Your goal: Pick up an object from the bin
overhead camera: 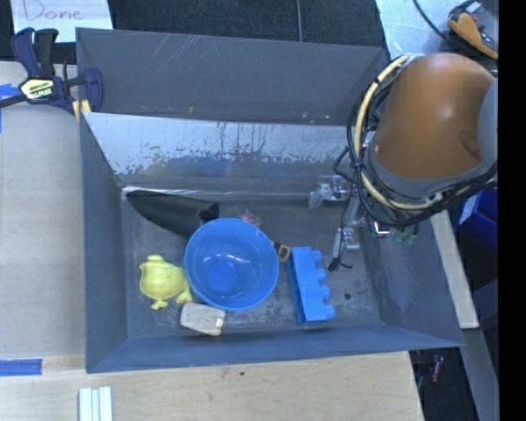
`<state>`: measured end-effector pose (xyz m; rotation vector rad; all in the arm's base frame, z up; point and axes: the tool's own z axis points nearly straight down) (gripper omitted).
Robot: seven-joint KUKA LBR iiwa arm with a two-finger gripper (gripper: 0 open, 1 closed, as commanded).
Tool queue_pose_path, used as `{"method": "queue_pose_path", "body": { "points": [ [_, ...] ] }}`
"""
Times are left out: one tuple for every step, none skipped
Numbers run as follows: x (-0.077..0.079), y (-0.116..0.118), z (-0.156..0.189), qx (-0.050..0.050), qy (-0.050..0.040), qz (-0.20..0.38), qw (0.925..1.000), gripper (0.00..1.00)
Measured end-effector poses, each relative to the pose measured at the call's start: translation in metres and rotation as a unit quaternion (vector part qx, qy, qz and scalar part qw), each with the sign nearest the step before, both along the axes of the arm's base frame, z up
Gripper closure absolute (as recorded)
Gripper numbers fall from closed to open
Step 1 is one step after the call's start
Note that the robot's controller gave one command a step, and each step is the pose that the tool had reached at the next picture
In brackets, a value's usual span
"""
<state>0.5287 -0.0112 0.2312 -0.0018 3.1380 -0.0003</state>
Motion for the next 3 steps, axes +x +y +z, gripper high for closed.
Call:
{"method": "queue_pose_path", "body": {
  "points": [
    [0.000, 0.000, 0.000, 0.000, 0.0000, 0.000, 1.0000, 0.00],
    [-0.027, 0.005, -0.057, 0.000, 0.0014, 0.028, 0.9996, 0.00],
    [-0.028, 0.001, -0.057, 0.000, -0.0046, 0.018, 0.9998, 1.00]
  ]
}}
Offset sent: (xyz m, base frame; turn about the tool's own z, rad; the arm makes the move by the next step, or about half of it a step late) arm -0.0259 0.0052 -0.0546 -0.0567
